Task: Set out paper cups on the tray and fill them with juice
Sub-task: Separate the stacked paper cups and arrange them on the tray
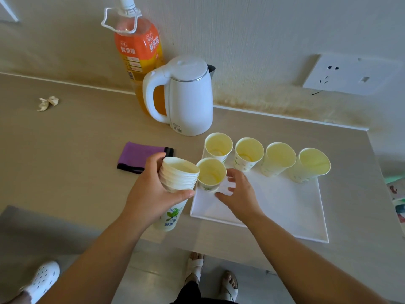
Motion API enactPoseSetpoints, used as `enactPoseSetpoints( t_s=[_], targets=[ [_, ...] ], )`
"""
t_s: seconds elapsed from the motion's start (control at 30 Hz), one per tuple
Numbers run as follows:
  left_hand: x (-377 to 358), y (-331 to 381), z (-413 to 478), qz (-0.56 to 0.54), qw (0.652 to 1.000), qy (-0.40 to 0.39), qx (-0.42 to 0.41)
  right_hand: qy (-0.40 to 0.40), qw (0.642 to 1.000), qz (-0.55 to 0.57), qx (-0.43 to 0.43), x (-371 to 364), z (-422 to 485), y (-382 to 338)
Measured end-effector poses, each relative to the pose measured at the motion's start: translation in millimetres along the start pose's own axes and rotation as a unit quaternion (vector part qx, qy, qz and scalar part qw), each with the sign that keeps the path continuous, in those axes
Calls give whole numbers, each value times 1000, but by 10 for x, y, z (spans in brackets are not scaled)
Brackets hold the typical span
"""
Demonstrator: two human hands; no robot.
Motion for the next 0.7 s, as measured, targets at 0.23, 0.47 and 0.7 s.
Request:
enactPoseSetpoints(
  t_s=[0.23,0.47,0.7],
  targets=[
    [-246,369,-95,52,996,-34,-64,-46,981,182,47,386,-327,-775],
    [-352,715,-132,110,987,-28,-115,-70,979,117,150,515,-483,-1193],
    [-372,841,-196,139,983,-21,-120,-14,973,119,199,741,-572,-1194]
  ],
)
Point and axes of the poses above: each hand's wrist, its own z-axis towards the middle knuckle, its own x-axis out of the back of the hand, y = z × x, the point moved 8 cm from there along z, towards the middle knuckle, and after that the axes turned 1 degree about z, right-handed, at the moved point
